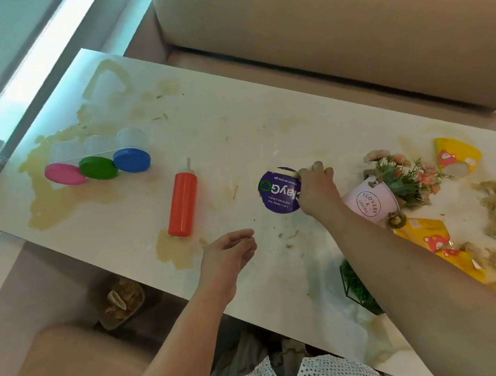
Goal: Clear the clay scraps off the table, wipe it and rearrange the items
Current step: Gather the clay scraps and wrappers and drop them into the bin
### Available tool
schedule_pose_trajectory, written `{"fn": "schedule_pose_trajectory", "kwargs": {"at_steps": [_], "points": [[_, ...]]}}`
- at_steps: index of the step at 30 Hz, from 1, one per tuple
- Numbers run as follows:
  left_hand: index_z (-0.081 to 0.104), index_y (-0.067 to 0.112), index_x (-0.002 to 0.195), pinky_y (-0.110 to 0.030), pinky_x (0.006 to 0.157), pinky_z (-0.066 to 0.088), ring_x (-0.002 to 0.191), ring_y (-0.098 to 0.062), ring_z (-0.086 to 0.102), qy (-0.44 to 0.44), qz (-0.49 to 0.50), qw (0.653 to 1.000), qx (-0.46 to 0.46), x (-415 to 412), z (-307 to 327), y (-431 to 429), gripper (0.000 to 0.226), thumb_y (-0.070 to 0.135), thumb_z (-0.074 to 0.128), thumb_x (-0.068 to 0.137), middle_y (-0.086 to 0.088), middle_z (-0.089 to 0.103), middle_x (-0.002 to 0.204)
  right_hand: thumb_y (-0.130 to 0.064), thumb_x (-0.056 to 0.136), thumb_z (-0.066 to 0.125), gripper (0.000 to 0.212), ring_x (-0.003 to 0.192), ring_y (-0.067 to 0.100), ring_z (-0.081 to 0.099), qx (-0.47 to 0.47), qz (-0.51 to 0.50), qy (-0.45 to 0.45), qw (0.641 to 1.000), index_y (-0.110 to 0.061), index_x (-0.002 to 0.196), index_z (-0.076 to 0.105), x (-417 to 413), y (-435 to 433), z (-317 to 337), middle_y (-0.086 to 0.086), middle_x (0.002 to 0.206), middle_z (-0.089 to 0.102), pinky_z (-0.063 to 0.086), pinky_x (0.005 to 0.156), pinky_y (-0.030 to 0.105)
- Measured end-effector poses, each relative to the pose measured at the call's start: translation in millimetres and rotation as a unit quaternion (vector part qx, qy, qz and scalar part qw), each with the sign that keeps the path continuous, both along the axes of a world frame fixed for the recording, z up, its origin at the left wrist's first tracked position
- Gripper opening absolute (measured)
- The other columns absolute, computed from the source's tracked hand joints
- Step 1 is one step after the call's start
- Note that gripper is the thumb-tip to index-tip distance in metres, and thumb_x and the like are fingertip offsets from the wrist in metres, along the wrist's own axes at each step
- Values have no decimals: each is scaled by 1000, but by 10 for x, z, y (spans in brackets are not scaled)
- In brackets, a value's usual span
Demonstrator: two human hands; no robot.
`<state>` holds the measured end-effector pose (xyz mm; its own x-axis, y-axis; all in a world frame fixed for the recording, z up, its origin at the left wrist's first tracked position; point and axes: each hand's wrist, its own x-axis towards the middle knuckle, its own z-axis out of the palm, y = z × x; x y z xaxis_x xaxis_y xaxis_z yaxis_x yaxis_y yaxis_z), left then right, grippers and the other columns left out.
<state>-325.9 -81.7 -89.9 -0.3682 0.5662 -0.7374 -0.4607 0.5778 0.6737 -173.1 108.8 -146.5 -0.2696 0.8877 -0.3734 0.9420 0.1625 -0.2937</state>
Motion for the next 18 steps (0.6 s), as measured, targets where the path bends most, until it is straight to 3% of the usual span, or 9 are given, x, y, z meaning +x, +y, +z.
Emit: {"fn": "schedule_pose_trajectory", "kwargs": {"at_steps": [2,7,9,13,15,18], "points": [[78,7,103,-26,81,60,86,-19,73,-2,3,1000,0,-44,-11,21,14,0,70,93,-10,76,90,2,88,58,31,114,34,39,24,-2,-2,1000,-4,119,57,9,-39,-17,17,129,41,42,76,37],[74,4,111,-29,81,62,91,-24,75,-19,0,1000,3,-95,-4,133,16,2,66,97,-19,75,100,-1,94,54,19,108,35,54,-5,-1,15,1000,-1,110,63,-2,-105,13,17,118,52,41,75,33],[74,2,111,-30,82,62,94,-25,76,-25,4,1000,6,-70,15,202,16,1,65,97,-19,75,101,-2,93,59,16,103,30,60,-25,-21,87,996,-3,106,69,-39,-180,128,15,115,58,44,77,27],[74,-1,108,-33,87,61,94,-27,74,-33,4,999,15,89,39,408,15,-1,65,97,-23,74,106,-1,88,65,16,80,3,56,6,-58,253,966,-14,93,73,-64,-481,536,-5,96,62,38,68,4],[74,-3,109,-34,90,60,93,-25,74,-54,-1,998,33,217,88,536,15,3,67,97,-24,74,107,-5,87,68,12,75,1,58,23,-63,298,952,-16,89,71,-1,-617,695,-8,90,65,41,69,5],[74,-3,112,-35,92,59,97,-25,75,-125,-8,990,68,465,240,699,20,8,65,98,-18,77,108,-8,87,68,10,83,11,60,39,-71,303,949,-15,94,73,210,-727,817,-3,93,69,45,74,16]]}}
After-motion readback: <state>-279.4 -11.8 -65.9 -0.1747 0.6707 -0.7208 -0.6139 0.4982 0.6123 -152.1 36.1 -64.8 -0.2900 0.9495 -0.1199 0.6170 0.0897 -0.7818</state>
